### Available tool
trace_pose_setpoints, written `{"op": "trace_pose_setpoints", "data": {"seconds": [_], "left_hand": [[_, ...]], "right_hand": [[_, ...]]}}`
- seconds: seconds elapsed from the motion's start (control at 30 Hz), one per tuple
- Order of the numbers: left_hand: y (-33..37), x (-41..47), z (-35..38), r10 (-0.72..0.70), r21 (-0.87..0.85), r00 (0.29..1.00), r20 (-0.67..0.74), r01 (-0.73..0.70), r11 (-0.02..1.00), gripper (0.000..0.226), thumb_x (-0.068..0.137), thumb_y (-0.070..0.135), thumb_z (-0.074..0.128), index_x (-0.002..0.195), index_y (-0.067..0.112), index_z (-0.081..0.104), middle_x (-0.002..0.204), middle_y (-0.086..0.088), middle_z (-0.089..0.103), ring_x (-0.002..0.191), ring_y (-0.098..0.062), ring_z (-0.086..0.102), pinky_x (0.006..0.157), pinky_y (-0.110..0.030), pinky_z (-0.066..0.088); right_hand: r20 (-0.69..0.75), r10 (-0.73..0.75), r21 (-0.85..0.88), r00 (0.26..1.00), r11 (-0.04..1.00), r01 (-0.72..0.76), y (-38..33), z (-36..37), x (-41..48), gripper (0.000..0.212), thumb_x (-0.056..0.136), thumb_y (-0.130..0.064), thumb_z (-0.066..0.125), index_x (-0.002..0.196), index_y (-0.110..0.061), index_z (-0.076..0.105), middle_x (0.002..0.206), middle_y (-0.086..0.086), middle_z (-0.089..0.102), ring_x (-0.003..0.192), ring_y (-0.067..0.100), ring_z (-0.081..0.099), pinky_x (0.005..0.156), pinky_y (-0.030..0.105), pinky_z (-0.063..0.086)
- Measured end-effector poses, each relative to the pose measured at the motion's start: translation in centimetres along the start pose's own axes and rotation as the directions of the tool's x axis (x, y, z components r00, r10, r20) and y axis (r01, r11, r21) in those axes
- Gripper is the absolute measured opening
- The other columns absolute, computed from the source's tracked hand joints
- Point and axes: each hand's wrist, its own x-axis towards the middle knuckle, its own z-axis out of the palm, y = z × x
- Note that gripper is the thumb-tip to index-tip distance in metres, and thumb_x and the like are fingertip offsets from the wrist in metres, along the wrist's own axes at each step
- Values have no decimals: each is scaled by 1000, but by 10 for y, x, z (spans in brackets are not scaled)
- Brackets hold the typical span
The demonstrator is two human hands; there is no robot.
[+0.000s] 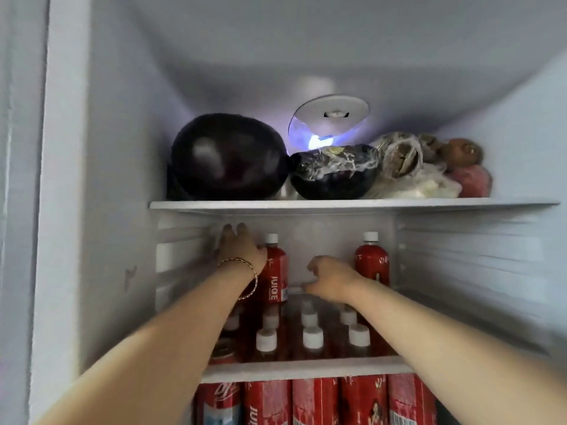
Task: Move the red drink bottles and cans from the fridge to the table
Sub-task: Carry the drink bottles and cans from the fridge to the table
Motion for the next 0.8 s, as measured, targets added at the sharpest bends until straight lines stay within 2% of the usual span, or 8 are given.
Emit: {"op": "trace_pose_setpoints", "data": {"seconds": [0.07,0.17,0.27,0.33,0.43,0.57,0.7,0.8], "left_hand": [[-1,18,8,20,55,1000,11,-21,998,61,92,31,49,145,13,23,154,-13,12,136,-35,28,110,-44,31],[-2,47,22,52,98,998,44,-56,994,53,93,33,43,140,12,31,145,-18,33,130,-36,37,107,-43,35],[-1,62,30,0,119,994,107,-13,993,50,94,41,35,134,11,39,139,-18,37,126,-36,40,105,-41,35],[-3,65,31,11,231,999,52,-23,973,53,94,46,30,131,11,46,137,-17,41,124,-35,41,104,-41,36],[-2,60,27,118,352,993,-5,-109,930,58,93,54,27,118,12,58,127,-13,52,117,-32,46,98,-39,36],[20,33,18,298,392,954,47,-292,873,65,83,70,41,98,11,63,107,-8,64,99,-24,59,76,-31,41],[43,10,10,432,381,892,137,-450,808,68,73,70,55,117,19,50,118,-5,62,105,-23,58,78,-29,41],[61,1,-1,465,329,872,151,-488,808,72,72,71,54,127,25,44,125,-3,59,110,-24,56,82,-29,41]], "right_hand": [[3,6,143,1000,990,-6,-13,9,26,76,85,-24,67,147,-10,24,146,12,40,131,27,44,103,29,40],[2,-30,370,1000,929,27,-29,15,59,87,82,-24,70,148,-10,16,144,14,41,128,28,47,98,29,43],[20,-90,405,996,911,74,-37,18,80,68,84,-29,68,141,-13,35,139,13,46,125,29,50,104,36,43],[2,-90,422,996,903,81,-34,25,90,57,79,-32,72,128,-13,50,128,12,57,117,28,57,99,36,47],[-66,-27,475,997,878,55,-20,30,96,63,71,-29,78,124,-11,50,120,8,61,110,23,60,89,28,48],[-164,-57,389,985,914,117,4,22,84,56,68,-22,80,115,-16,52,112,2,62,105,20,61,86,31,52],[-252,-235,211,939,933,291,30,6,59,63,62,-18,82,117,-19,54,116,1,59,103,16,59,86,27,49],[-235,-336,90,912,927,365,43,-4,39,86,61,-17,84,135,-20,41,126,0,54,108,15,56,88,22,45]]}}
